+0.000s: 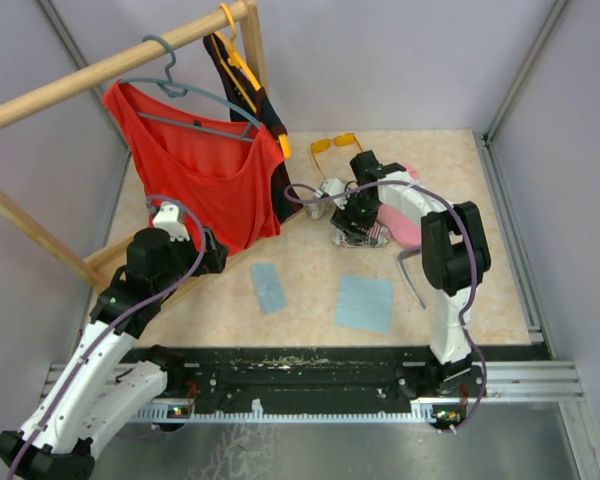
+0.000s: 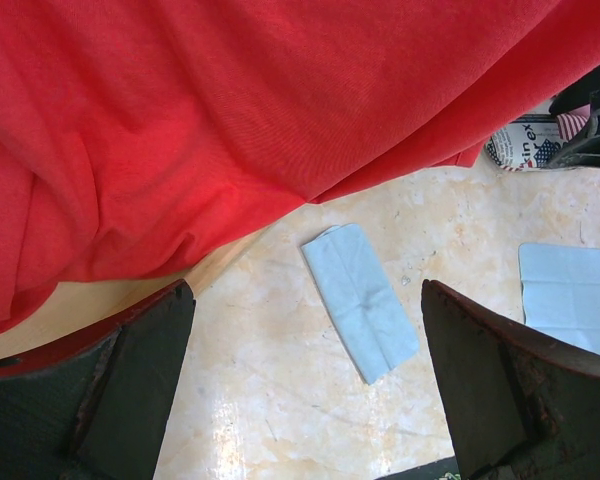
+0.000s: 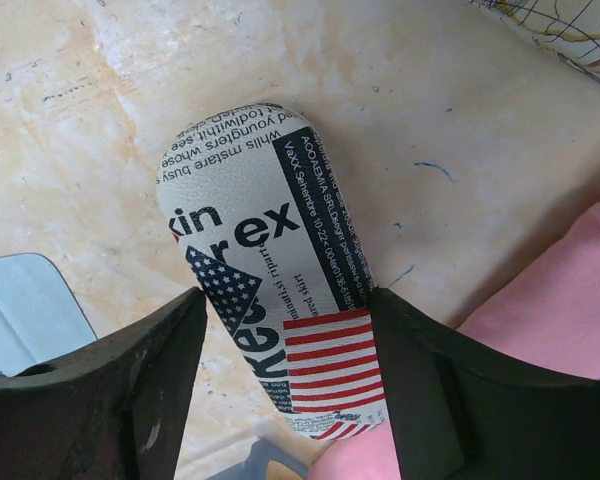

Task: Organize the sunglasses
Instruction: Pick up the sunglasses case from the center of the board.

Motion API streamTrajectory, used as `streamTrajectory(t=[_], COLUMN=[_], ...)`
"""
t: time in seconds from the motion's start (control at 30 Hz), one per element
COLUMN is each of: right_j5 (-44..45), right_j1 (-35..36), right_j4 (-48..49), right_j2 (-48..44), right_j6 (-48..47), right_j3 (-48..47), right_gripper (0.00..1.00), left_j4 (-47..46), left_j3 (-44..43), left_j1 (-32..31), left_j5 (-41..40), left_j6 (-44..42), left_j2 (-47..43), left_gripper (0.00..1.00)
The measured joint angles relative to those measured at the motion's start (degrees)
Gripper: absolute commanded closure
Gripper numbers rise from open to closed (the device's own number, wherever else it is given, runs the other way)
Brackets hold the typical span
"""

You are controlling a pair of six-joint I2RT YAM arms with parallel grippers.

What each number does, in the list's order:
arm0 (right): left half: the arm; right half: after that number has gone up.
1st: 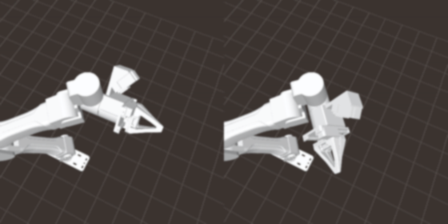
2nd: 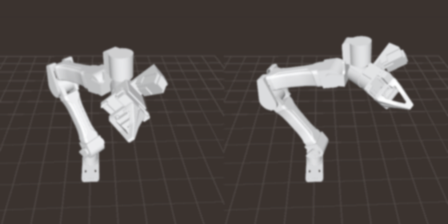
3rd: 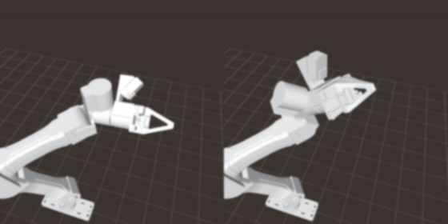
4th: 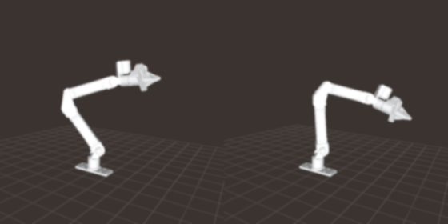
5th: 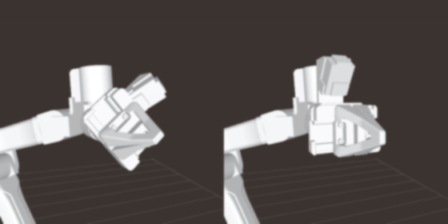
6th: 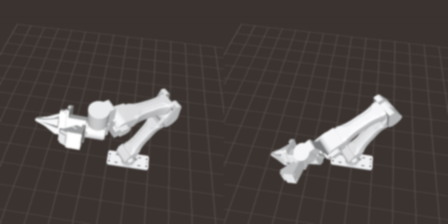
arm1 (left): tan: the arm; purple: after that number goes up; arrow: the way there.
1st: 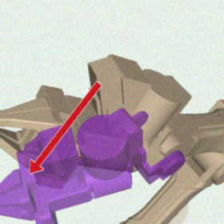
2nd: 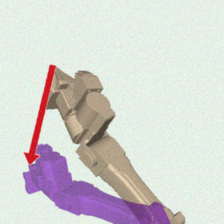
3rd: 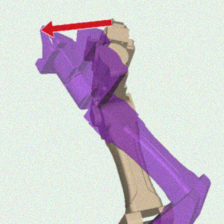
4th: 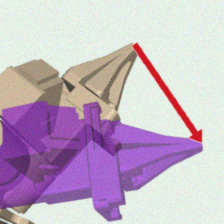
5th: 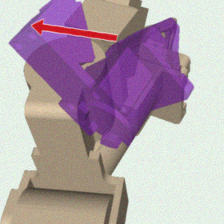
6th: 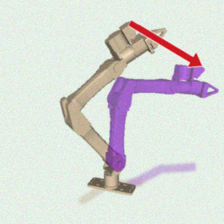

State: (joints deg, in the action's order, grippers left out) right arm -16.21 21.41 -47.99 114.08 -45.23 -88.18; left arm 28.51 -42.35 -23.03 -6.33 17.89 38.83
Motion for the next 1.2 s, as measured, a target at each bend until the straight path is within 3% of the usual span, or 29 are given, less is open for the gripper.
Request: streamTrajectory(t=[0.23,0.77,1.03,1.2], right_j5=[0.3,2.2,2.1,1.6], right_j1=[-0.1,-0.1,-0.1,-0.2], right_j4=[0.2,0.4,0.4,0.9], right_j2=[0.0,2.1,3.7,3.6], right_j6=[0.3,-0.2,-0.1,2.1], right_j3=[0.1,0.4,0.4,0.4], right_gripper=[0.21,0.23,0.40,0.67], left_j4=[0.0,0.0,0.0,0.0], left_j3=[0.1,0.1,0.1,0.1], left_j1=[0.0,0.0,0.0,0.0], left_j5=[0.0,0.0,0.0,0.0], left_j6=[0.0,0.0,0.0,0.0], left_j2=[0.0,0.0,0.1,0.2], left_gripper=[0.00,0.00,0.00,0.00])
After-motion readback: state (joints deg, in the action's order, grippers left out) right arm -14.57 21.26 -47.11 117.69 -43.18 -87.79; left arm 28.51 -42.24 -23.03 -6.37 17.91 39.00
